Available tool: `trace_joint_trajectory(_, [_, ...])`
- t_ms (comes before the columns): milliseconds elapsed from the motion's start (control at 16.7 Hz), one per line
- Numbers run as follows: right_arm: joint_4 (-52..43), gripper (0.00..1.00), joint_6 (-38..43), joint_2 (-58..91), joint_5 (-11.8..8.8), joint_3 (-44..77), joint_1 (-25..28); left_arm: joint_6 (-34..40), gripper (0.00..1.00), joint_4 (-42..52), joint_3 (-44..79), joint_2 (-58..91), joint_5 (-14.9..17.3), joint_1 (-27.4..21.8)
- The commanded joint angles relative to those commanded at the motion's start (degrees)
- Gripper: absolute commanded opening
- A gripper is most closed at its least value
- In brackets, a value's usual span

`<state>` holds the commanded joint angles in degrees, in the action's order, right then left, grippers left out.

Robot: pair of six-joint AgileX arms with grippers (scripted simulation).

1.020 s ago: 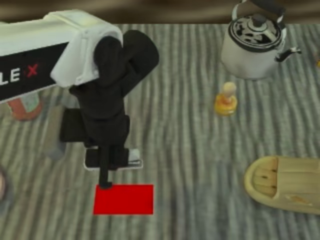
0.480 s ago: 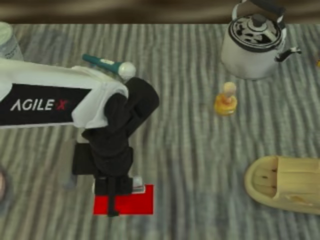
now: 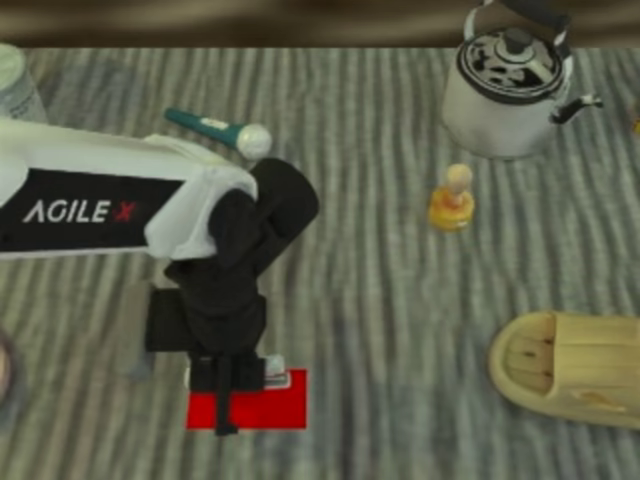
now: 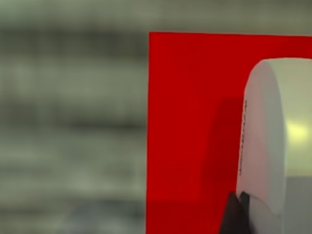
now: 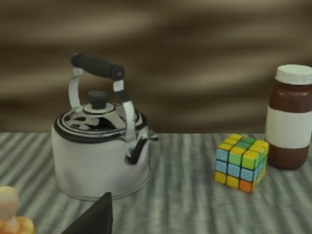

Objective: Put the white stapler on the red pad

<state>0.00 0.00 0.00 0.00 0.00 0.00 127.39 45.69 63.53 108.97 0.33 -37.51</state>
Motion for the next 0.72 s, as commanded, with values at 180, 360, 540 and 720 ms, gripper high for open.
trace_joint_trajectory(180, [0.00, 1.00, 0.00, 0.00, 0.00, 0.00, 0.00, 0.00, 0.53, 0.00, 0.00, 0.00, 0.00, 0.00])
trace_joint_trajectory(360, [0.00, 1.00, 0.00, 0.00, 0.00, 0.00, 0.00, 0.00, 0.75, 0.00, 0.00, 0.00, 0.00, 0.00])
trace_joint_trajectory(540, [0.00, 1.00, 0.00, 0.00, 0.00, 0.00, 0.00, 0.00, 0.98, 0.00, 0.00, 0.00, 0.00, 0.00])
trace_joint_trajectory(720, [0.00, 1.00, 0.00, 0.00, 0.00, 0.00, 0.00, 0.00, 1.00, 0.00, 0.00, 0.00, 0.00, 0.00])
